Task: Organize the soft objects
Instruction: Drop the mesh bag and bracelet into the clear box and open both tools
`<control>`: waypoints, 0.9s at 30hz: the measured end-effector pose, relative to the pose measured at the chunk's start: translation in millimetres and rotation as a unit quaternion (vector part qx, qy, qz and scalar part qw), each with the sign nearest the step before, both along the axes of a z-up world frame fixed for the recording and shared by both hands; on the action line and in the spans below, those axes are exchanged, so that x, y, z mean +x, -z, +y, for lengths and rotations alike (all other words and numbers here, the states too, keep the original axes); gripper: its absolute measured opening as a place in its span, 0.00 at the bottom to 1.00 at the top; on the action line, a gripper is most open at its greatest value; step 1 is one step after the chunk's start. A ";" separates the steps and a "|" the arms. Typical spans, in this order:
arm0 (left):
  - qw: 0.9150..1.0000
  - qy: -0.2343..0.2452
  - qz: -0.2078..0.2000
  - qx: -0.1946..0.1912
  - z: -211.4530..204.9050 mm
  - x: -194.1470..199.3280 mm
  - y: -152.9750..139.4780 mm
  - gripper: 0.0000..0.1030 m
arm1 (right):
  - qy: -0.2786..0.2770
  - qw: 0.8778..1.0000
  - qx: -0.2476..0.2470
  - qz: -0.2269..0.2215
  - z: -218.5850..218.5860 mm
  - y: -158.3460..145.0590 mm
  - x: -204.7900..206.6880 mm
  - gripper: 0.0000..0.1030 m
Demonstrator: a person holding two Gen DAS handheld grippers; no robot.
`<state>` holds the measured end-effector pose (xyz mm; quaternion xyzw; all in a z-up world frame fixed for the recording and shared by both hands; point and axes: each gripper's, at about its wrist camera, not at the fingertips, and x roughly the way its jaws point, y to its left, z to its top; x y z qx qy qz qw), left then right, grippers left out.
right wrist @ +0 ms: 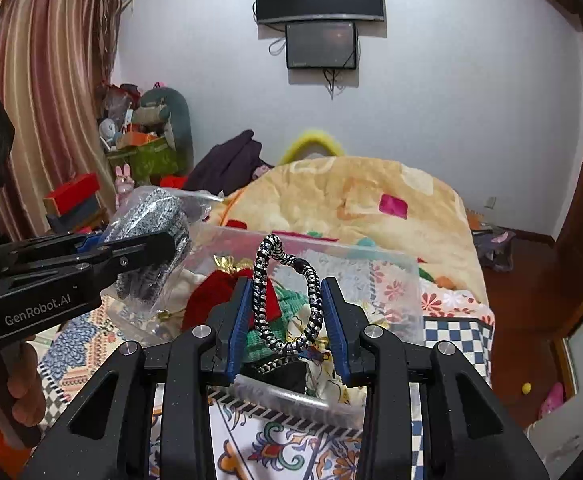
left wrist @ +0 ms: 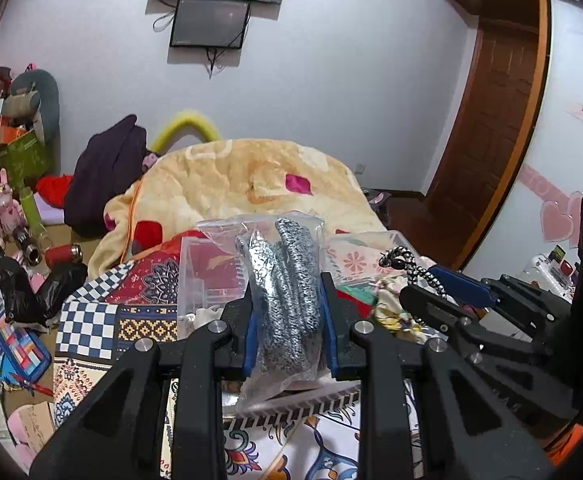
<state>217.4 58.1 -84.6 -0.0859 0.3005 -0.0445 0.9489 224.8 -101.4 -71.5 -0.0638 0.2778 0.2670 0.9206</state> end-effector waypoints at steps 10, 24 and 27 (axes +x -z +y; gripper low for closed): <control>0.999 0.001 0.043 0.011 -5.9 23.3 32.0 0.25 | 0.004 0.999 -0.021 0.034 5.2 21.5 11.5 0.32; 0.998 0.001 0.046 0.036 -6.3 19.1 35.6 0.57 | 0.015 1.000 -0.019 0.019 -8.1 9.2 2.7 0.68; 0.999 -0.002 0.025 0.043 -5.3 5.5 22.2 0.58 | 0.015 1.000 -0.009 0.012 -13.3 1.4 -0.8 0.68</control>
